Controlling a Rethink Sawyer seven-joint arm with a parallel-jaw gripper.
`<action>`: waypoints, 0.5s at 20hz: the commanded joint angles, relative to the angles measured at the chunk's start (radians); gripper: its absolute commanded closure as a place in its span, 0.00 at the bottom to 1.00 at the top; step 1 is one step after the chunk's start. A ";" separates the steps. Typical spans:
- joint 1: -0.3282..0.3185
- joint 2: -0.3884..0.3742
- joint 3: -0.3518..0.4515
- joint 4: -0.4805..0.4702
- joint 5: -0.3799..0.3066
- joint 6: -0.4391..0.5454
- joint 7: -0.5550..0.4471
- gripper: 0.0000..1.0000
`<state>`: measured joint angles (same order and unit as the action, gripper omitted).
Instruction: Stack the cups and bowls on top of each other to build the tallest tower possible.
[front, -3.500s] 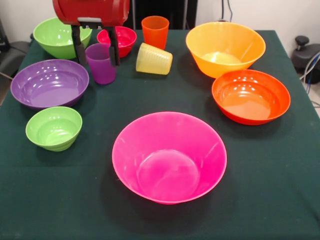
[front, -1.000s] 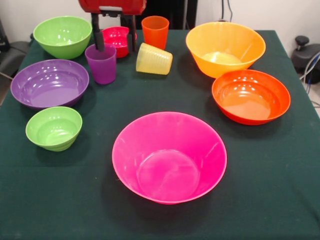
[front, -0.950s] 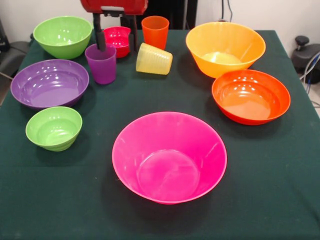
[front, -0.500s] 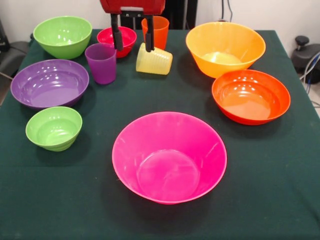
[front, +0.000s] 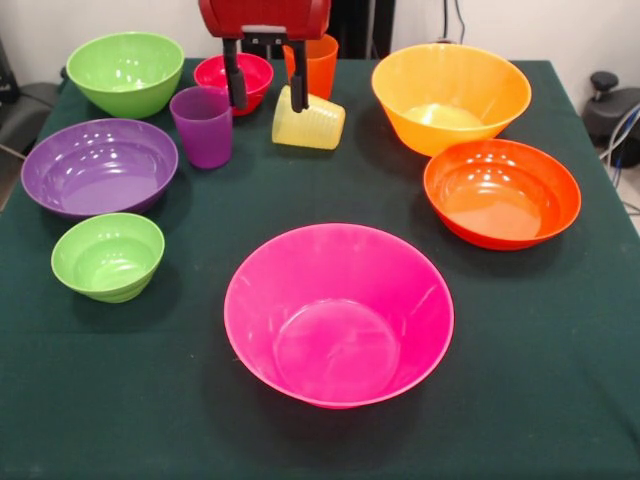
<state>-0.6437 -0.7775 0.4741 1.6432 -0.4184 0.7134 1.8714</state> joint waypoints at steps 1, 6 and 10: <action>0.011 0.053 -0.044 0.008 -0.016 -0.045 0.059 0.00; 0.001 0.060 -0.045 0.016 -0.016 -0.066 0.056 0.00; -0.002 0.007 -0.040 0.058 0.013 -0.043 0.058 0.00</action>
<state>-0.6505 -0.7839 0.4538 1.6451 -0.4145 0.7134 1.8714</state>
